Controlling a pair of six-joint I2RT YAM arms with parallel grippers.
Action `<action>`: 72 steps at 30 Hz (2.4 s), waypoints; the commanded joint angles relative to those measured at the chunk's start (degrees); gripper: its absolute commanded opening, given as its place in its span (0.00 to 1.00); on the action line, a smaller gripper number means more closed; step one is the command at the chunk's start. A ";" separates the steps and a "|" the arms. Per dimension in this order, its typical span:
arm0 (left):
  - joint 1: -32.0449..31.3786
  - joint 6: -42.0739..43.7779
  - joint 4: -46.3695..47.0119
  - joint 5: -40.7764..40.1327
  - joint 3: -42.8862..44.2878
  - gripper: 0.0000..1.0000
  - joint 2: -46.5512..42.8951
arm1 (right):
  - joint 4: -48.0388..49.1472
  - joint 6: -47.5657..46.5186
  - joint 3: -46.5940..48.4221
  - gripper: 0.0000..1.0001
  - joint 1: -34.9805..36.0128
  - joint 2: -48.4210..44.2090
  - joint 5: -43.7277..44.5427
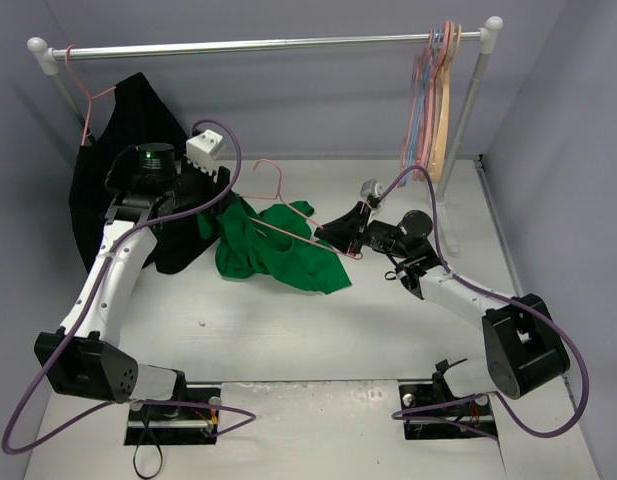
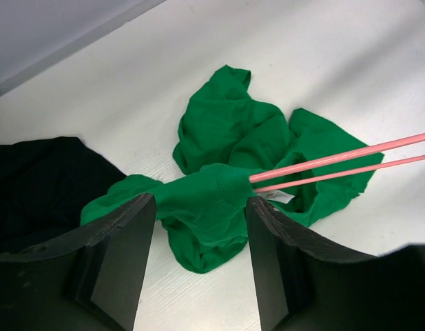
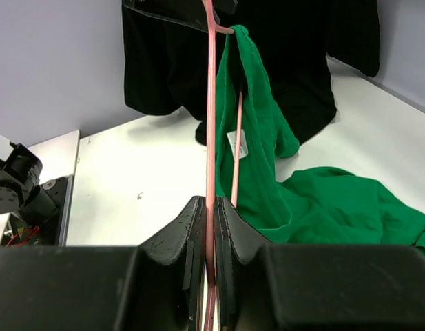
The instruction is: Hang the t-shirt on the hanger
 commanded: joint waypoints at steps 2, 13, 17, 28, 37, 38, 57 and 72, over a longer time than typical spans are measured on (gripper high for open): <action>0.67 3.93 2.34 -1.17 0.76 0.55 -2.04 | 6.63 0.01 3.84 0.00 -0.41 -0.62 -2.09; 3.04 17.10 -0.37 12.09 1.46 0.55 0.24 | 6.28 0.10 3.58 0.00 -0.85 -0.80 -3.24; 3.39 20.64 -2.57 17.80 1.81 0.55 1.83 | 6.37 0.19 3.31 0.00 -0.94 -0.80 -3.59; 3.39 22.66 -3.99 20.10 0.84 0.41 3.23 | 6.19 0.36 3.57 0.00 -1.29 -1.15 -4.38; 3.39 23.10 -4.69 23.61 0.49 0.25 2.80 | 6.54 0.71 3.93 0.00 -1.47 -1.06 -5.26; 3.39 23.10 -4.60 24.14 0.49 0.25 2.80 | 6.80 1.15 4.10 0.00 -1.55 -1.06 -5.52; 0.50 18.00 -1.26 35.40 0.05 0.30 0.51 | 9.71 4.14 7.00 0.00 -1.12 0.34 -7.19; -4.69 17.04 0.06 33.02 1.11 0.29 -0.72 | 5.14 1.51 10.34 0.00 0.99 1.49 -5.61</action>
